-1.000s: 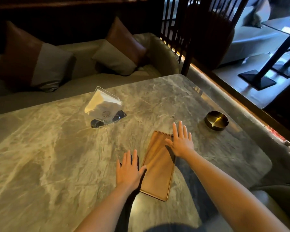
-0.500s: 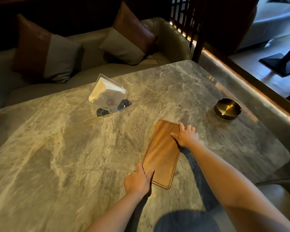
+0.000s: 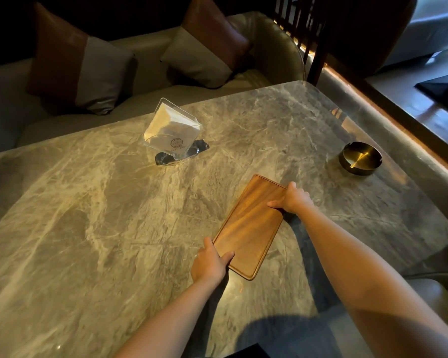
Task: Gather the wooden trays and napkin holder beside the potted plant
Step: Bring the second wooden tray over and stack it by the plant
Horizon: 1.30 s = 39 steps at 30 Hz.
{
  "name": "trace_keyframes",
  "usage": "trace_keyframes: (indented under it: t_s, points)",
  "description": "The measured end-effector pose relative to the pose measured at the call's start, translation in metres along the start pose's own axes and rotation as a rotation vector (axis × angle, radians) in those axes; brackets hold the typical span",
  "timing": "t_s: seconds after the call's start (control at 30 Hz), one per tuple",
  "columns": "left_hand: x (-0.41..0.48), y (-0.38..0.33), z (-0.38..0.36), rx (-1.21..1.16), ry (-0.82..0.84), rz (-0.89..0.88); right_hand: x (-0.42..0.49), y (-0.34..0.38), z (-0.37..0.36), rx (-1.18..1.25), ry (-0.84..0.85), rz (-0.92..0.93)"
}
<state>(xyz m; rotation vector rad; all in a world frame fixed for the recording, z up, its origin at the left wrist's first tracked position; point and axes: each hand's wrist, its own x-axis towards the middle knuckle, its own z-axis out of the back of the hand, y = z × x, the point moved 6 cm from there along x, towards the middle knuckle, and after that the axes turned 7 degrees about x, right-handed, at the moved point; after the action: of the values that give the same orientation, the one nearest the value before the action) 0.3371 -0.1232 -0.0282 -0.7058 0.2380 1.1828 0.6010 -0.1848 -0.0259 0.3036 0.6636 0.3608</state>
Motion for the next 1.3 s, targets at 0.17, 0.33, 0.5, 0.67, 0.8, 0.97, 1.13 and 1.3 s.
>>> trace_keyframes:
  t_s: [0.17, 0.33, 0.5, 0.67, 0.8, 0.97, 1.13, 1.3]
  points:
    - [0.010, 0.018, 0.017, -0.119, -0.034, -0.007, -0.009, 0.008, -0.010, 0.060, -0.036, -0.001]
    - [0.022, 0.045, 0.048, -0.190, -0.103, -0.012, -0.023, 0.044, -0.020, 0.144, -0.081, 0.039]
    - [0.032, 0.083, 0.090, -0.245, -0.161, -0.004, -0.042, 0.109, -0.031, 0.148, -0.094, 0.143]
    - [0.032, 0.139, 0.138, -0.305, -0.243, 0.027, -0.070, 0.189, -0.058, 0.106, -0.100, 0.268]
    - [0.026, 0.198, 0.174, -0.346, -0.296, 0.079, -0.101, 0.252, -0.092, 0.077, -0.090, 0.358]
    - [0.012, 0.278, 0.213, -0.434, -0.355, 0.169, -0.141, 0.335, -0.147, -0.011, -0.006, 0.469]
    - [0.000, 0.353, 0.247, -0.472, -0.424, 0.266, -0.178, 0.411, -0.207, -0.065, 0.084, 0.537]
    - [-0.009, 0.421, 0.268, -0.506, -0.450, 0.359, -0.209, 0.476, -0.271, -0.100, 0.156, 0.619]
